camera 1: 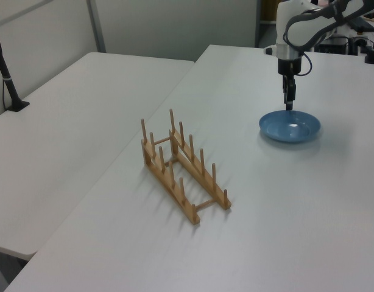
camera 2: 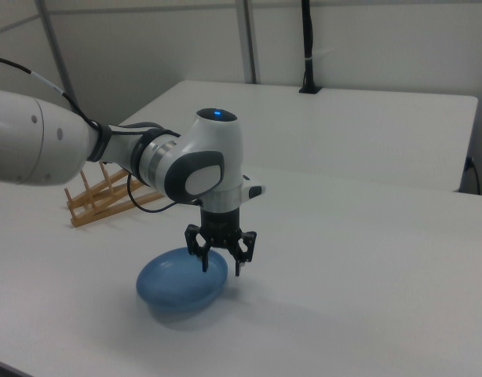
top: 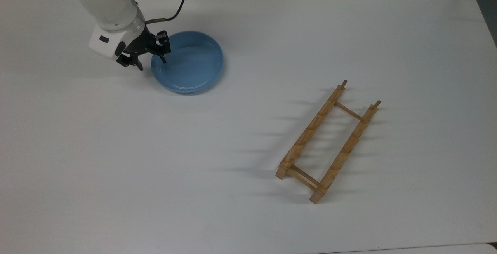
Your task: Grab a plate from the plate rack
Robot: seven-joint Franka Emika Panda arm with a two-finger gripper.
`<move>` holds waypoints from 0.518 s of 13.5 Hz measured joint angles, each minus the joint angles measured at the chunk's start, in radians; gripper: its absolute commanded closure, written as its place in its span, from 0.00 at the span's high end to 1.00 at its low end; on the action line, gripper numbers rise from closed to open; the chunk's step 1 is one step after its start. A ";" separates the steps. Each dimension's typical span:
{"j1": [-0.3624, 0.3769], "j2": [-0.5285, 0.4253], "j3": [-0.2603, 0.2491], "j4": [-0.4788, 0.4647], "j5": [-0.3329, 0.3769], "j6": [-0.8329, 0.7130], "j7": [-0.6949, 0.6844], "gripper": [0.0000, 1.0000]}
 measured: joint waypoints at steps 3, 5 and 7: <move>0.000 -0.034 0.001 0.041 0.007 -0.013 0.133 1.00; 0.007 -0.076 0.002 0.093 0.009 -0.086 0.289 1.00; 0.032 -0.125 0.004 0.168 0.009 -0.203 0.451 1.00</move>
